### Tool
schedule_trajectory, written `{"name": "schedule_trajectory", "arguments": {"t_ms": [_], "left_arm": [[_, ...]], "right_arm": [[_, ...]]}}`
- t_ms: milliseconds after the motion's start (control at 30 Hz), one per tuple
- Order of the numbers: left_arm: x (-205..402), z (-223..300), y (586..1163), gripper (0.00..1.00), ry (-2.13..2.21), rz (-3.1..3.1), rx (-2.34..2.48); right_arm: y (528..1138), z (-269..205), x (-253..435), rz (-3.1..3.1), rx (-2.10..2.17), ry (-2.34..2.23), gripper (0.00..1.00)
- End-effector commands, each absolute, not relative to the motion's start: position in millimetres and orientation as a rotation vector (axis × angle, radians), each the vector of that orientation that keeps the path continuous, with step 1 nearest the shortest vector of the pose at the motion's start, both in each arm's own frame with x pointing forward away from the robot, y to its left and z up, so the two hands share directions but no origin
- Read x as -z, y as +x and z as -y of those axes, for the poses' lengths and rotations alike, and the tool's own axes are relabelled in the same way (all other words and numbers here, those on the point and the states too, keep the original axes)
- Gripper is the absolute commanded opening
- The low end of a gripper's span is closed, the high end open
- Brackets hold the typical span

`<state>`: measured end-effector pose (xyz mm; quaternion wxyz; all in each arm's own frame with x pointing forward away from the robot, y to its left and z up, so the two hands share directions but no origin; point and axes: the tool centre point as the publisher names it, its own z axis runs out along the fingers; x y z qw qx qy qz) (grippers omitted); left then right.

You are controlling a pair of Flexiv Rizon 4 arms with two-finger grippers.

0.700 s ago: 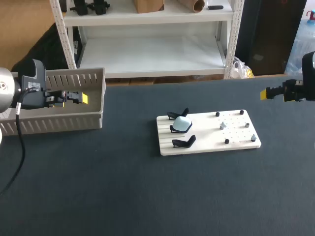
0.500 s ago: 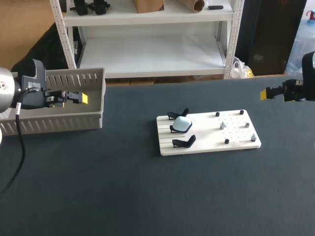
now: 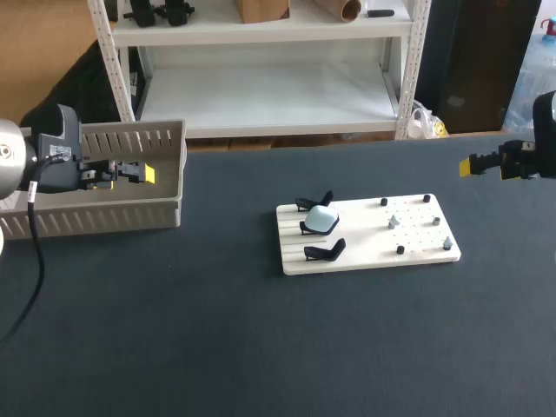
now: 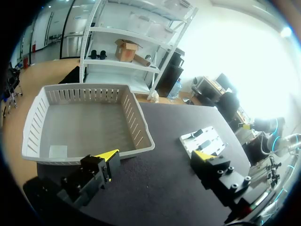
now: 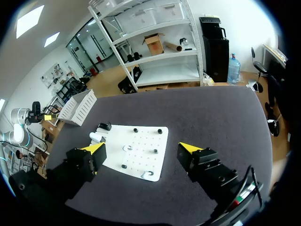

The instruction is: Pick up each earbud case from the left stands, insert the matching earbuds, close the lid, and place the case in the box.

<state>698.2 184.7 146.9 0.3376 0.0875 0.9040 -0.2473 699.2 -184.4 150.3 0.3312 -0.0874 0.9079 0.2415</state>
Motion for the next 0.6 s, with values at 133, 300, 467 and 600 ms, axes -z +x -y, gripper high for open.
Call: {"name": "schedule_trajectory", "arguments": {"t_ms": [133, 300, 467, 600], "left_arm": [[-148.0, -184.5, 699.1, 1.00, 0.229, -2.363, 0.640], [-148.0, -184.5, 699.1, 1.00, 0.229, -2.363, 0.640], [-155.8, -173.7, 703.4, 1.00, 0.365, -2.292, 0.698], [-166.9, -157.8, 704.5, 1.00, 0.552, -2.211, 0.747]], "right_arm": [[699.8, 185.2, -150.0, -2.373, -0.637, -0.231, 1.00], [699.8, 185.2, -150.0, -2.373, -0.637, -0.231, 1.00], [699.8, 185.2, -150.0, -2.373, -0.637, -0.231, 1.00], [699.8, 185.2, -150.0, -2.373, -0.637, -0.231, 1.00]]}}
